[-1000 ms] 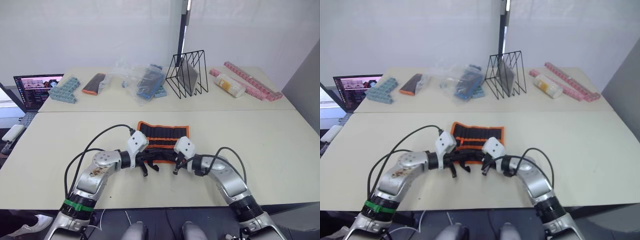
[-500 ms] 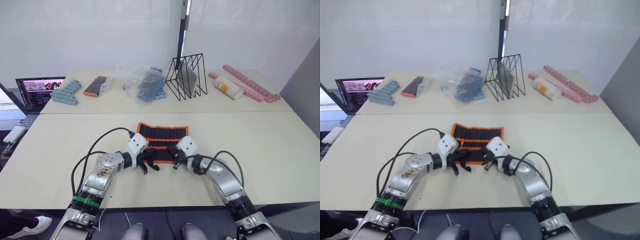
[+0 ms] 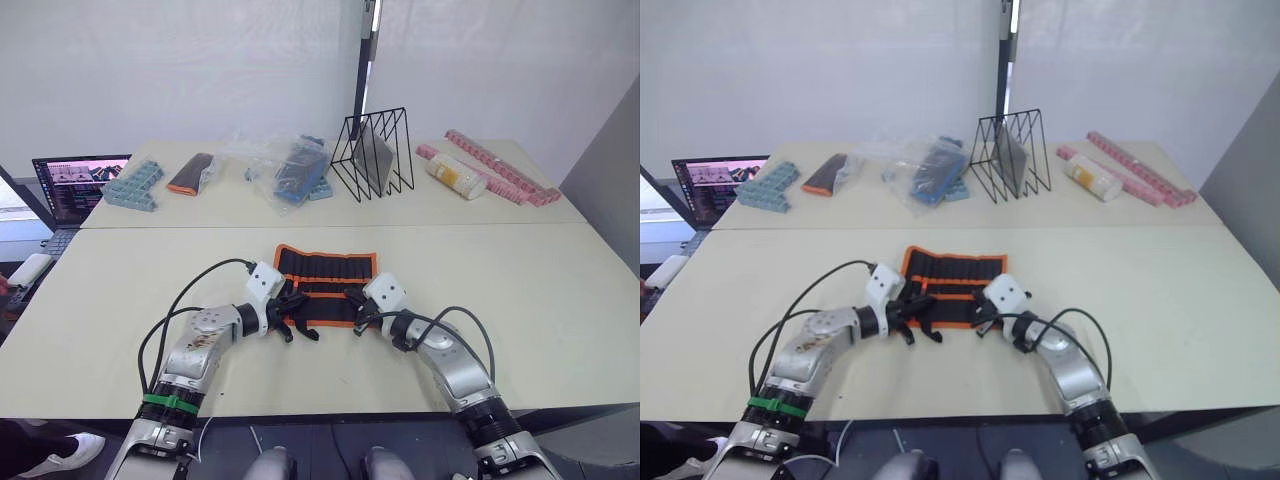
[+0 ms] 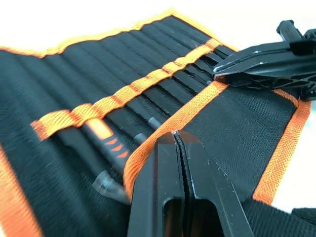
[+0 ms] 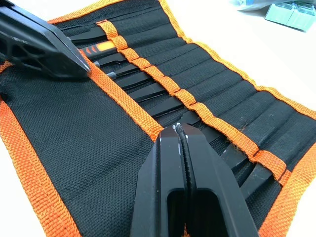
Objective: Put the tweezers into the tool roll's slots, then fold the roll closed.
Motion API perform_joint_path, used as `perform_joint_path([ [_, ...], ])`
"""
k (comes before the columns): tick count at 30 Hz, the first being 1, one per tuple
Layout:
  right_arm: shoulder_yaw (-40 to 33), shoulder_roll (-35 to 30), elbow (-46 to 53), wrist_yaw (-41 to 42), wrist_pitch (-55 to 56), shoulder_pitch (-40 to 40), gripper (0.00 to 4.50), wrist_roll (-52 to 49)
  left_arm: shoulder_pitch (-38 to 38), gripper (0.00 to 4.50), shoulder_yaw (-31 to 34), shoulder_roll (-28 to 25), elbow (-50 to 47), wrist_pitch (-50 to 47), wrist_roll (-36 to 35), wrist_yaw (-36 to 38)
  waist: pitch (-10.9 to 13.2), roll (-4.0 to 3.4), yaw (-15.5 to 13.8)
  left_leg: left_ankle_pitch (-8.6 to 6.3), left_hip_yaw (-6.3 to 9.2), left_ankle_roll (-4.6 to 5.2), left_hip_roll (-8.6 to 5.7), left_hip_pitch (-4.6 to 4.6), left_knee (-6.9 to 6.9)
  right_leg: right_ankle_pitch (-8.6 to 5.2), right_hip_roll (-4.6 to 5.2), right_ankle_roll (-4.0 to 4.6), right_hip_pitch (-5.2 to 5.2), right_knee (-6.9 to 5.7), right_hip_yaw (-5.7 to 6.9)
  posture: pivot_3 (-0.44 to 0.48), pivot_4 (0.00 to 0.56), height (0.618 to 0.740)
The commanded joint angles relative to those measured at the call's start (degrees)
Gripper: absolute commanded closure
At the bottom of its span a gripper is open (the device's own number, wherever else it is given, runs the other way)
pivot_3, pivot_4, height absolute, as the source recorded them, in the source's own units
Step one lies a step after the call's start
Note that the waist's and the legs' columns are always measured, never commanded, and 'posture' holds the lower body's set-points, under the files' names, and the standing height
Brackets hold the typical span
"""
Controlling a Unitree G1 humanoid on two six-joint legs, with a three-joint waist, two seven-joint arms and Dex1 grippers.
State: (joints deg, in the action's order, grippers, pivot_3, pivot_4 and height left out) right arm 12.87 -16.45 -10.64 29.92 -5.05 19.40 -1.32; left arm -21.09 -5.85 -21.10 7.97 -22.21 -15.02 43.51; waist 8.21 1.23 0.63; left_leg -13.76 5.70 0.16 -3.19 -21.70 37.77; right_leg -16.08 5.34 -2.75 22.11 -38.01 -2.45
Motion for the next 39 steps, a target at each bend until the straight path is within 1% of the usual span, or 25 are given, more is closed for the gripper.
perform_joint_path([
  [1, -3.1, -0.8, -0.7, -1.0, -2.6, -0.6, 4.49, -0.6, 0.8, 4.46, 1.9, -1.6, -3.7, -1.4, -1.0, 0.1, 0.0, 0.00, 0.0, 0.00, 0.00, 0.00, 0.00, 0.00, 0.00, 0.00, 0.01, 0.00, 0.00, 0.00, 0.00, 0.000, 0.150, 0.740],
  [4, -5.1, -0.5, 2.5, -0.1, -4.1, 0.5, 4.49, -4.0, 0.9, 4.46, 3.5, -2.3, -6.1, -2.4, -2.6, -0.2, 0.0, 0.00, -0.2, 0.00, 0.02, 0.00, -0.01, -0.10, 0.00, 0.00, 0.02, 0.00, 0.07, 0.01, 0.01, 0.000, 0.150, 0.740],
  [8, -8.7, -2.0, 8.8, 2.9, -8.7, 1.8, 4.49, -9.5, 0.7, 4.46, 6.4, -3.8, -11.7, -5.0, -5.9, 0.4, 0.1, -0.02, -0.1, 0.00, 0.04, 0.00, -0.01, -0.37, 0.00, 0.00, 0.03, 0.00, 0.29, 0.03, 0.02, 0.000, 0.150, 0.740],
  [11, -13.4, -3.4, 11.6, 3.1, -14.0, 3.1, 4.49, -14.4, 0.7, 4.46, 7.6, -5.7, -15.4, -7.0, -7.7, 1.3, 0.1, -0.02, 0.1, -0.01, 0.04, 0.01, 0.00, -0.67, -0.01, 0.00, 0.02, 0.01, 0.64, 0.02, -0.01, 0.000, 0.150, 0.740],
  [14, -18.5, -5.1, 13.2, 4.3, -20.5, 4.3, 4.49, -20.9, 0.3, 4.46, 8.2, -7.7, -18.1, -8.5, -9.5, 2.9, 0.1, -0.02, 0.2, -0.01, 0.03, 0.01, 0.03, -0.77, -0.06, 0.01, 0.00, 0.01, 0.80, 0.01, -0.03, 0.000, 0.150, 0.740],
  [16, -20.3, -6.5, 13.7, 5.3, -24.1, 4.3, 4.49, -23.5, 0.0, 4.46, 7.5, -9.1, -19.0, -8.5, -9.5, 4.2, 0.1, -0.03, 0.2, -0.01, 0.03, 0.01, 0.03, -0.78, -0.08, 0.01, 0.00, 0.01, 0.82, 0.02, -0.04, 0.000, 0.150, 0.740],
  [18, -22.3, -8.2, 14.1, 6.6, -28.2, 3.6, 4.49, -26.6, -0.4, 4.46, 5.5, -10.7, -19.7, -7.8, -8.4, 6.1, 0.1, -0.03, 0.1, -0.01, 0.02, 0.01, 0.03, -0.79, -0.08, 0.00, 0.00, 0.01, 0.81, 0.04, -0.03, 0.000, 0.150, 0.740],
  [21, -25.2, -10.9, 15.0, 7.6, -35.6, 2.2, 4.49, -31.6, -1.5, 4.46, 2.8, -11.9, -20.0, -7.0, -7.2, 7.9, 0.1, -0.07, -0.2, -0.01, 0.01, 0.02, -0.01, -0.81, -0.07, 0.00, 0.05, 0.01, 0.79, 0.07, -0.02, 0.000, 0.150, 0.740],
  [23, -26.6, -13.0, 16.6, 9.3, -41.1, 0.8, 3.97, -35.8, -1.9, 4.50, 1.3, -12.5, -20.1, -6.3, -6.7, 9.3, 0.1, -0.07, -0.1, -0.02, 0.00, 0.03, -0.01, -0.84, -0.07, 0.01, 0.06, 0.01, 0.79, 0.10, -0.02, 0.000, 0.150, 0.740],
  [24, -27.3, -14.2, 17.6, 10.2, -44.3, -0.2, 3.60, -38.3, -2.3, 4.50, 0.4, -12.9, -20.1, -5.8, -6.3, 10.2, 0.1, -0.08, -0.1, -0.02, 0.00, 0.03, -0.01, -0.87, -0.07, 0.01, 0.06, 0.01, 0.81, 0.09, -0.02, 0.000, 0.150, 0.740],
  [26, -28.4, -15.8, 18.8, 10.6, -49.5, -1.7, 3.07, -41.7, -2.8, 4.50, -0.6, -13.3, -19.6, -5.0, -5.9, 11.3, 0.2, -0.09, 0.1, -0.03, -0.01, 0.05, 0.02, -0.88, -0.08, 0.00, 0.03, 0.01, 0.83, 0.09, -0.03, 0.000, 0.150, 0.740],
  [27, -28.8, -16.4, 19.3, 10.4, -51.9, -2.5, 2.60, -43.2, -3.1, 4.50, -1.0, -13.6, -19.2, -4.6, -5.6, 12.0, 0.2, -0.09, 0.1, -0.03, -0.01, 0.05, 0.03, -0.90, -0.08, 0.00, 0.01, 0.01, 0.85, 0.09, -0.03, 0.000, 0.150, 0.740],
  [31, -31.3, -14.7, 19.0, 4.9, -58.5, -4.0, 1.20, -46.2, -3.7, 4.50, -2.3, -13.6, -17.7, -3.6, -4.9, 13.5, 0.2, -0.09, 0.2, -0.03, -0.02, 0.07, 0.06, -0.91, -0.07, 0.00, -0.02, 0.01, 0.85, 0.09, -0.03, 0.000, 0.150, 0.740],
  [32, -31.9, -14.0, 18.9, 4.0, -59.5, -4.2, 0.93, -47.1, -3.7, 4.50, -2.3, -13.5, -17.6, -4.2, -5.3, 13.6, 0.2, -0.09, 0.2, -0.03, -0.02, 0.07, 0.06, -0.91, -0.07, 0.00, -0.02, 0.01, 0.86, 0.08, -0.03, 0.000, 0.150, 0.740],
  [34, -32.9, -12.7, 19.1, 2.3, -61.3, -4.5, 0.22, -48.6, -3.7, 4.50, -1.8, -13.6, -17.6, -5.4, -6.3, 13.7, 0.2, -0.09, 0.2, -0.03, -0.02, 0.07, 0.05, -0.92, -0.07, 0.00, -0.01, 0.01, 0.88, 0.06, -0.04, 0.000, 0.150, 0.740],
  [35, -33.2, -12.0, 19.1, 1.4, -62.2, -4.5, 0.03, -49.2, -3.4, 4.50, -1.7, -14.2, -17.8, -5.5, -6.3, 14.1, 0.2, -0.09, 0.2, -0.03, -0.02, 0.07, 0.04, -0.96, -0.06, 0.00, -0.01, 0.01, 0.90, 0.06, -0.04, 0.000, 0.150, 0.740],
  [39, -32.8, -10.4, 19.0, -1.1, -65.3, -4.3, 0.03, -50.5, -2.4, 4.50, 0.2, -16.5, -19.0, -6.7, -7.2, 15.3, 0.2, -0.09, 0.2, -0.03, -0.02, 0.07, 0.04, -1.02, -0.03, 0.00, 0.00, 0.01, 0.96, 0.04, -0.03, 0.000, 0.150, 0.740],
])
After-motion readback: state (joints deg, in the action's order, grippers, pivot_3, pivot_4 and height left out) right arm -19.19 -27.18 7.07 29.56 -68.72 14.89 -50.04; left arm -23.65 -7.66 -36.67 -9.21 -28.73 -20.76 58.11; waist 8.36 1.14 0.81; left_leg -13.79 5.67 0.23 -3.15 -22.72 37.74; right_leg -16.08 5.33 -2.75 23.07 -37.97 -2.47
